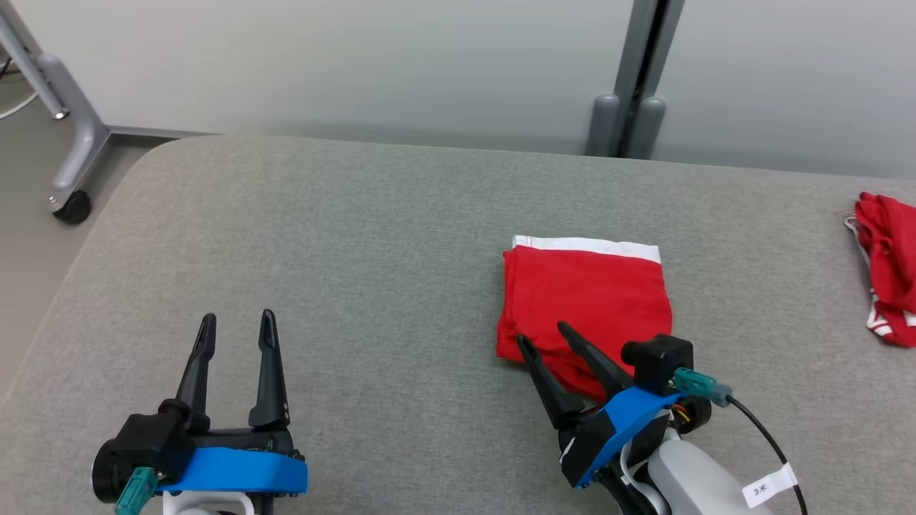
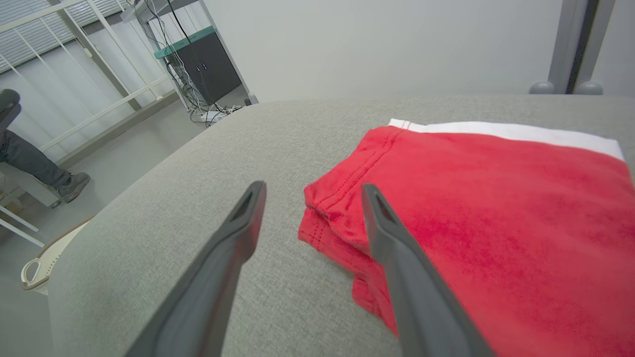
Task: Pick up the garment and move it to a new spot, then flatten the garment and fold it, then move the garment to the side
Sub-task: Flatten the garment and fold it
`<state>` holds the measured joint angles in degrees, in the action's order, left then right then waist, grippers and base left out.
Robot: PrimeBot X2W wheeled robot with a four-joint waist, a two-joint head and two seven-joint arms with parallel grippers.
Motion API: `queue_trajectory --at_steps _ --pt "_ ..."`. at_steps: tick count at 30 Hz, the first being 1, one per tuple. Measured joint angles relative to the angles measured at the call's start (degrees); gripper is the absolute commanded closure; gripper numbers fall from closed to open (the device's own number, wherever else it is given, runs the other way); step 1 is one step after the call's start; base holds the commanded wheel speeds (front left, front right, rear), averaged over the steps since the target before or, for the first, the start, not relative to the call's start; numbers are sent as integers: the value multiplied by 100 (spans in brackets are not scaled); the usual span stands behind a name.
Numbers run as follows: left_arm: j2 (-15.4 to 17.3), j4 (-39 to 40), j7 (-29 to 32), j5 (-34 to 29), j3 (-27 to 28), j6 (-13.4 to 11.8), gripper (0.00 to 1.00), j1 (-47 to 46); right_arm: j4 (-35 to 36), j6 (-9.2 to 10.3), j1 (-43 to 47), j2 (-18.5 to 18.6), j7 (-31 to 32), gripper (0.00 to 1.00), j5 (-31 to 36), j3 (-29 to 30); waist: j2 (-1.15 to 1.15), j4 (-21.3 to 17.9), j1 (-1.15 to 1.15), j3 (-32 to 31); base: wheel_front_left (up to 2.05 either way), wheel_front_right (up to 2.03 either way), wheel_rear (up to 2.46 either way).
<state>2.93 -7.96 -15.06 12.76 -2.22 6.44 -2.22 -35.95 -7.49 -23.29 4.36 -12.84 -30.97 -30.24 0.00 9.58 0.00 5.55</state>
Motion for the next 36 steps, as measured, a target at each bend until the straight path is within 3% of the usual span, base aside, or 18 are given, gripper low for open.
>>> queue_trajectory --at_steps 7,13,23,36 --pt "0 -43 -1 -24 27 -1 0 6 326 0 19 197 -187 0 367 364 0 -283 0 -118 0 0 0" --pt "0 -105 -1 -83 138 -44 0 87 789 0 407 330 -212 0 831 1304 0 -584 0 -267 0 0 0" --pt "9 -235 0 -198 224 -112 0 274 1666 0 1395 166 -160 0 1477 2636 0 -884 -1 -564 0 0 0" --pt "107 -222 109 -320 193 -276 0 517 2686 0 2288 -126 439 0 1954 3133 0 -882 -1 -715 0 0 0"
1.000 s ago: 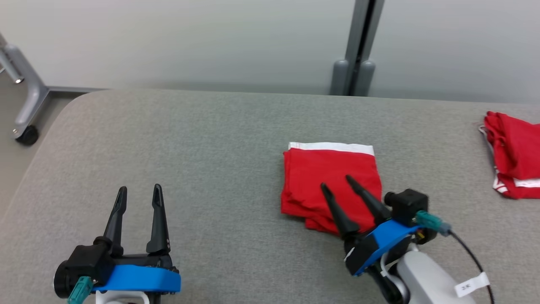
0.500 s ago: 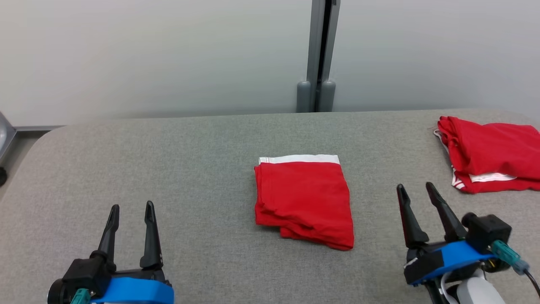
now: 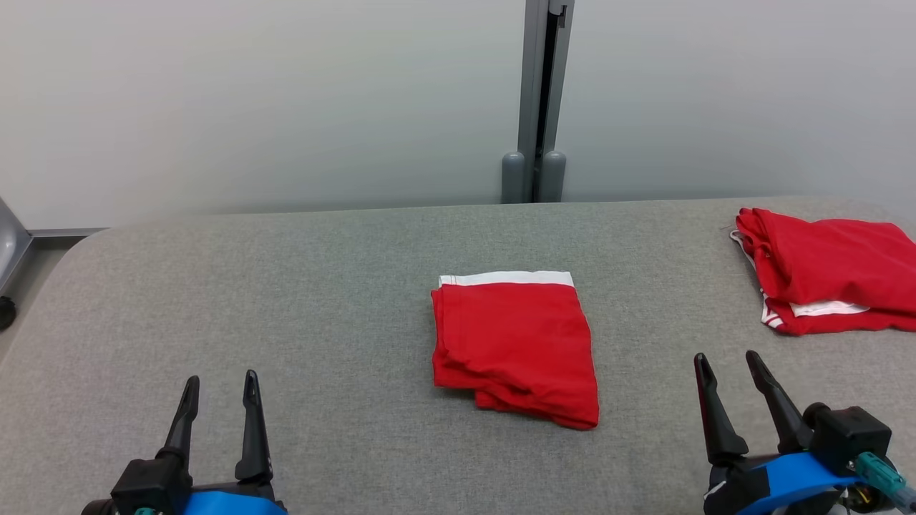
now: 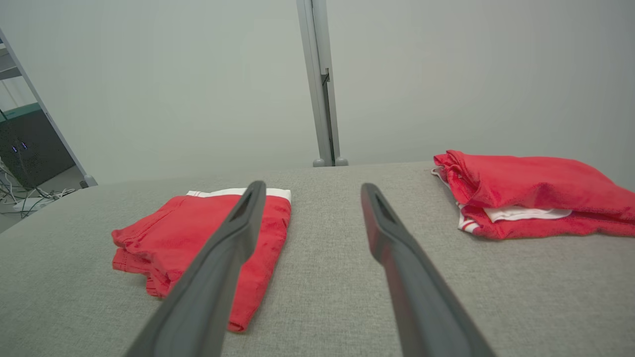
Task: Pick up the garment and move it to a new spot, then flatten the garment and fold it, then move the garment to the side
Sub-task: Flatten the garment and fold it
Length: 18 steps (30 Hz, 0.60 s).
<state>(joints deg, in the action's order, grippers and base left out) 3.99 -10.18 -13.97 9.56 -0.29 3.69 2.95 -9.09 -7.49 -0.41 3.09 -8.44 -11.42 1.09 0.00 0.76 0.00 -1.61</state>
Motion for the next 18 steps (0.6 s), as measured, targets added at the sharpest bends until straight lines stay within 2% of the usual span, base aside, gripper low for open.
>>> queue_trajectory --at_steps 18 --pt "74 66 76 47 -57 -70 0 95 266 0 188 -16 225 0 -27 82 0 92 0 44 0 0 0"
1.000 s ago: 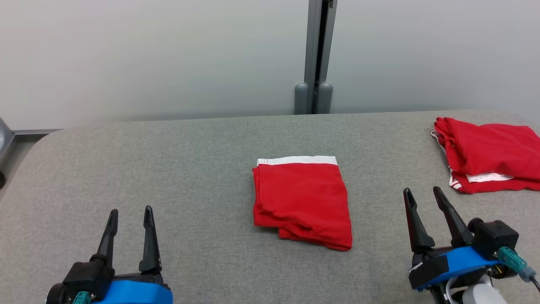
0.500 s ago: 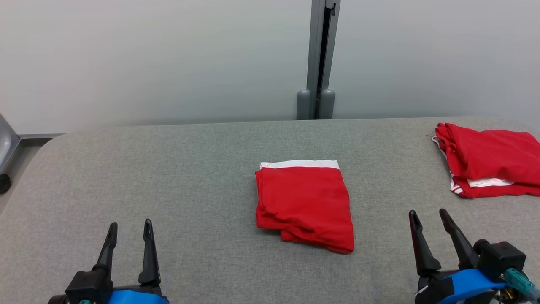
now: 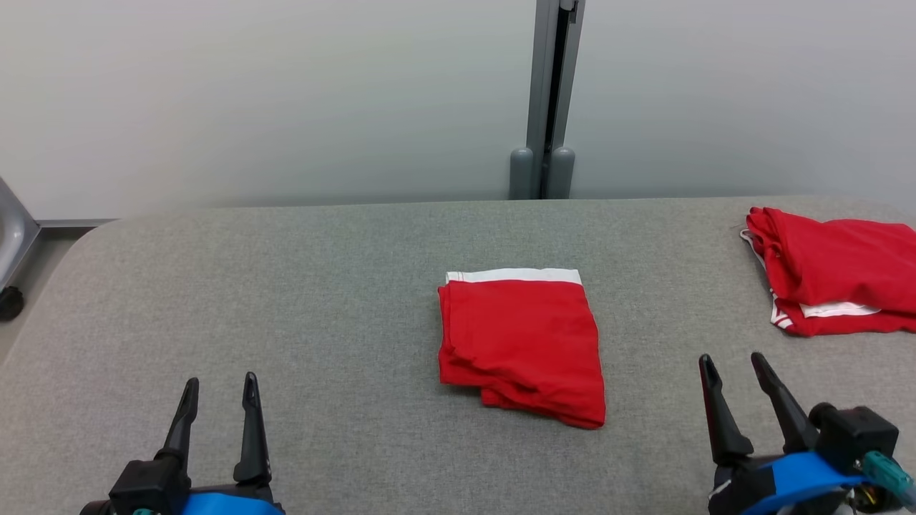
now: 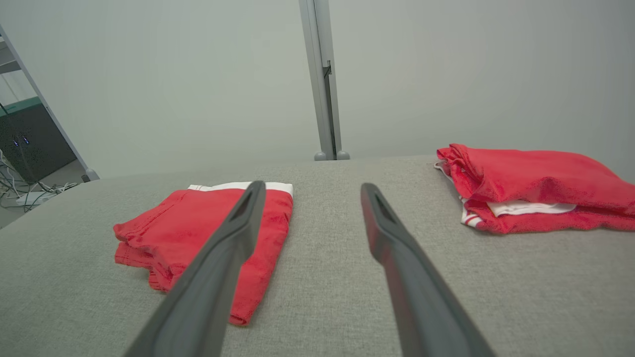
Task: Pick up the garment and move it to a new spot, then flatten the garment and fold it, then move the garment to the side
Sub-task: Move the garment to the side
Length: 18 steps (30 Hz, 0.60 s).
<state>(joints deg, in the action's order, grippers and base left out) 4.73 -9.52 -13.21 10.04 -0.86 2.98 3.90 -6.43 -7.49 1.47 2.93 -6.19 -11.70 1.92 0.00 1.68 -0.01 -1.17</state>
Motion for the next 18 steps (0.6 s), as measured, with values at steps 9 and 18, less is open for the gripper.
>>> queue_trajectory --at_steps 9,18 --pt "0 69 1 40 -124 -22 0 -265 -293 0 -1190 0 315 0 99 -157 0 91 1 268 0 0 0" --pt "-40 -104 -87 107 -254 9 0 -629 -1672 0 -2492 -5 615 0 381 -237 0 438 2 689 0 0 0"
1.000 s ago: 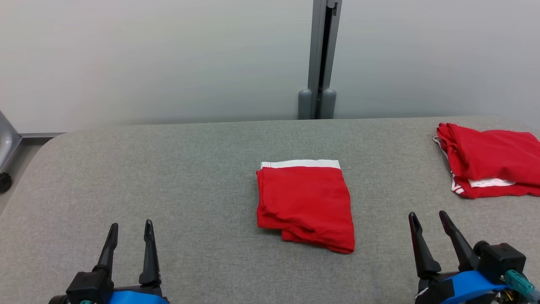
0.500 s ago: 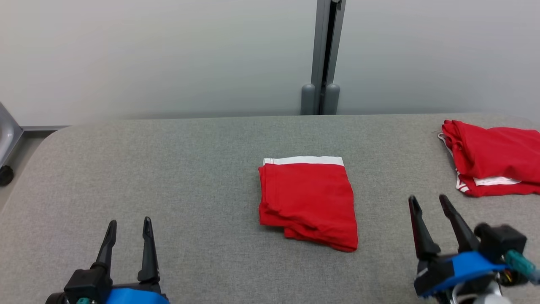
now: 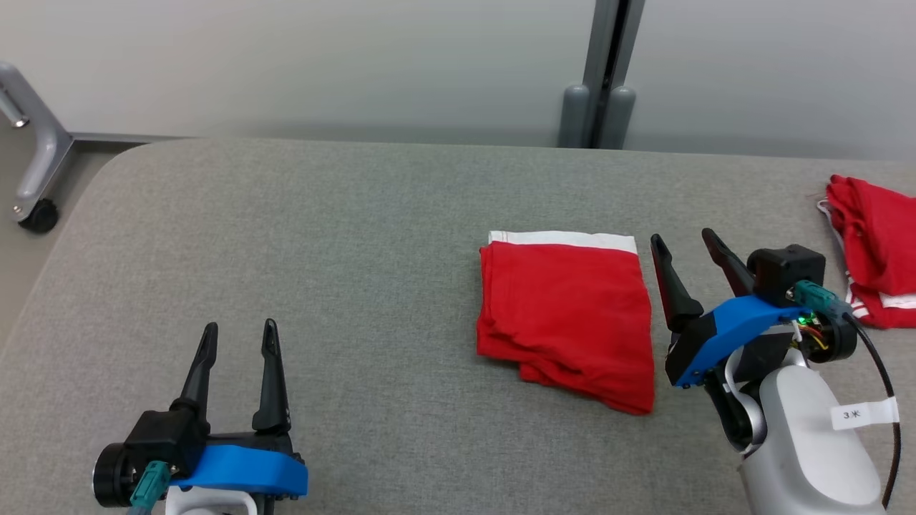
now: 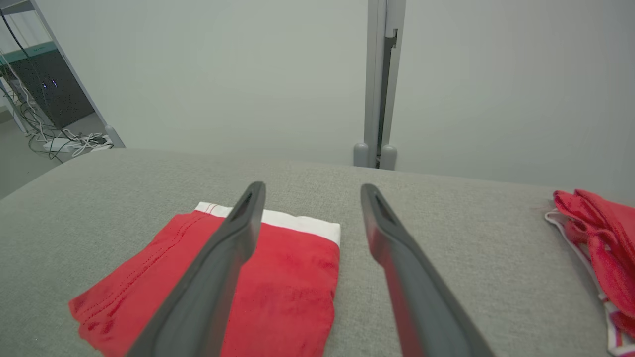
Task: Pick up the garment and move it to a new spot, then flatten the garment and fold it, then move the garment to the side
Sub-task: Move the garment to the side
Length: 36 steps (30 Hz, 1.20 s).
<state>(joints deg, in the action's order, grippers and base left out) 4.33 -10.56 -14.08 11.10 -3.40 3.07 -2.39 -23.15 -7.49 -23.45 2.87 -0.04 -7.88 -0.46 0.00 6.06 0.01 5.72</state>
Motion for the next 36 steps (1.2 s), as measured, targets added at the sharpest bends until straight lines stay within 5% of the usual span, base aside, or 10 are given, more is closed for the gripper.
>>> queue_trajectory --at_steps 11,20,22,36 --pt "-55 -220 -76 92 -75 33 0 -309 -1989 0 -640 29 -133 0 530 379 0 470 0 483 0 0 0" --pt "-78 -242 -90 99 -31 33 0 -367 -2951 0 -723 20 -419 0 711 506 0 567 -1 582 0 0 0" --pt "-83 -237 -91 92 -24 33 0 -365 -3100 0 -779 20 -498 100 533 407 0 547 -1 566 0 0 0" --pt "-98 -160 -92 42 32 85 0 -335 -3225 -1 -892 44 -1222 100 -312 -689 0 -296 -1 624 0 0 0"
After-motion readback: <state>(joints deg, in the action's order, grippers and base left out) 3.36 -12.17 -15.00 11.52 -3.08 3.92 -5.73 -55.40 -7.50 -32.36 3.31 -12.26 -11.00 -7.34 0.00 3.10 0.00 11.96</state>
